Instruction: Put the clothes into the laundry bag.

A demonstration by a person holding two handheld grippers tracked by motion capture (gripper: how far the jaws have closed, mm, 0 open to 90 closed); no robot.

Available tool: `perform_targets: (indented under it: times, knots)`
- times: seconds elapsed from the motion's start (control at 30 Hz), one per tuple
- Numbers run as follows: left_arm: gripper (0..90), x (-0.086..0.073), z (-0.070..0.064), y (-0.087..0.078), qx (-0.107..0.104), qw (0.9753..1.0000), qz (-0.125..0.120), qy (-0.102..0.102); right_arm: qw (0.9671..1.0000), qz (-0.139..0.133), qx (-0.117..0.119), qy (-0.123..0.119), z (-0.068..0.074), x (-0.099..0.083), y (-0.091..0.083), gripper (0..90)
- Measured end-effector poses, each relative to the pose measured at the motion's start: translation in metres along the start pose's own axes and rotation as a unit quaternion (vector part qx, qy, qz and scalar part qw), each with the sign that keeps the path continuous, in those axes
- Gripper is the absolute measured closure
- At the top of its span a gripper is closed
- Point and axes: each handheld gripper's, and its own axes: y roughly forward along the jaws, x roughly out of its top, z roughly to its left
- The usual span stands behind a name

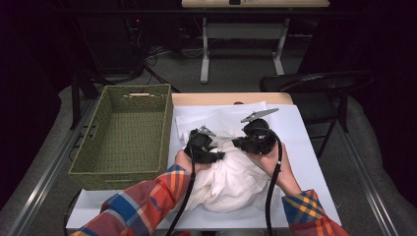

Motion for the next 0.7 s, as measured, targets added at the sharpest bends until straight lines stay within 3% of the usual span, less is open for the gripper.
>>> perform_targets:
  times: [0.1, 0.13, 0.3, 0.37, 0.5, 0.53, 0.6, 0.63, 0.7]
  knots:
    - [60.0, -0.001, -0.006, 0.007, -0.014, 0.9982, 0.046, 0.037, 0.9998, 0.018, -0.002, 0.000, -0.004, -0.005, 0.006, 87.3]
    - [53.8, -0.002, -0.010, 0.006, -0.016, 0.9972, 0.053, 0.050, 0.9996, 0.026, -0.005, 0.002, -0.005, -0.007, 0.007, 87.2]
    - [22.8, 0.002, -0.027, -0.012, -0.017, 0.9919, 0.065, 0.108, 0.9995, 0.028, -0.008, 0.005, -0.010, -0.012, 0.004, 86.5]
    - [17.6, 0.003, -0.034, -0.017, -0.019, 0.9892, 0.072, 0.127, 0.9995, 0.029, -0.010, 0.005, -0.009, -0.012, 0.004, 86.2]
    - [11.0, 0.001, -0.043, -0.018, -0.034, 0.9868, 0.086, 0.133, 0.9994, 0.030, -0.016, 0.000, -0.009, -0.014, 0.004, 85.5]
    - [8.7, 0.001, -0.045, -0.016, -0.035, 0.9851, 0.097, 0.137, 0.9995, 0.028, -0.016, 0.001, -0.009, -0.015, 0.003, 84.9]
    - [6.2, -0.001, -0.047, -0.011, -0.035, 0.9846, 0.101, 0.138, 0.9994, 0.028, -0.018, 0.001, -0.010, -0.016, 0.003, 84.1]
    - [6.1, -0.001, -0.047, -0.007, -0.038, 0.9832, 0.108, 0.142, 0.9994, 0.029, -0.018, 0.001, -0.011, -0.017, 0.004, 83.9]
    - [5.3, -0.004, -0.047, 0.002, -0.055, 0.9828, 0.107, 0.140, 0.9992, 0.034, -0.020, 0.001, -0.011, -0.019, 0.005, 83.0]
